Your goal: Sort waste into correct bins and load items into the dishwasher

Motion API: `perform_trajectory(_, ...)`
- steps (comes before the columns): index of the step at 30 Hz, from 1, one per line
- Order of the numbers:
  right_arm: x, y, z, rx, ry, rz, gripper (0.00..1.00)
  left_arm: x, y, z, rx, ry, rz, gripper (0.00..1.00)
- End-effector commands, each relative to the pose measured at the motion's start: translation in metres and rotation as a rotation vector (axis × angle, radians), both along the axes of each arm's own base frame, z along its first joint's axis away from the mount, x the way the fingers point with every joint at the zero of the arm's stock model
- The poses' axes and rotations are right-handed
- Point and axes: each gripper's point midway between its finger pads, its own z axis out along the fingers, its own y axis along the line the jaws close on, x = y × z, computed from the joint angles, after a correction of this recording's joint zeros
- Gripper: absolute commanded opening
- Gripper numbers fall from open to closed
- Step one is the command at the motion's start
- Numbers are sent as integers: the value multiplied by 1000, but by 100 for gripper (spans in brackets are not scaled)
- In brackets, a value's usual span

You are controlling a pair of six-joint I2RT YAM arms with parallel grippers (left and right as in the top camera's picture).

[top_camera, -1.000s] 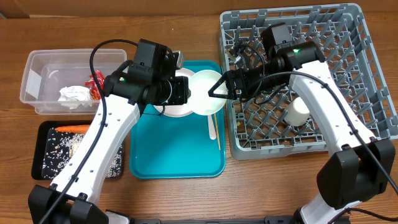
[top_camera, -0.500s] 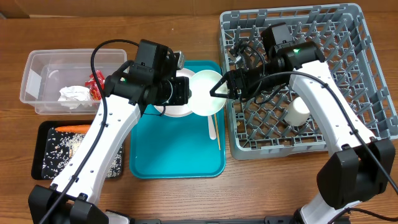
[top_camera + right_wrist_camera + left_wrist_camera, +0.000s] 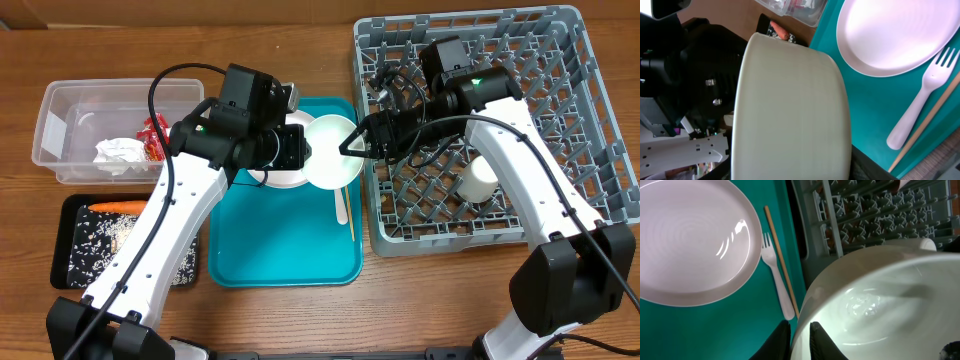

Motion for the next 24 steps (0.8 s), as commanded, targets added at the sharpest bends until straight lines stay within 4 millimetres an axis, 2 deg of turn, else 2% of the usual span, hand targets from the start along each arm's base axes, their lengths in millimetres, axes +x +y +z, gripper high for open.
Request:
perform_trajectory(1, -4, 4, 20, 34, -53, 14, 53, 1, -3, 15, -8, -51, -25, 21)
perform_trajectory(5, -1, 0, 15, -1, -63, 3, 50, 1, -3, 15, -7, -51, -24, 26)
perform_trajectory(11, 0, -1, 13, -14, -68, -1, 42, 1, -3, 16, -7, -52, -24, 27)
perform_trajectory(18, 1, -1, 13, -18, -70, -2, 41, 1, -3, 17, -9, -56, -24, 27)
perform_trajectory(21, 2, -3, 10, -40, -75, -9, 41, 3, -2, 28, -17, -87, -25, 28)
perform_trajectory(24, 3, -4, 9, -45, -78, -12, 42, 7, 1, 53, -31, -151, -22, 29)
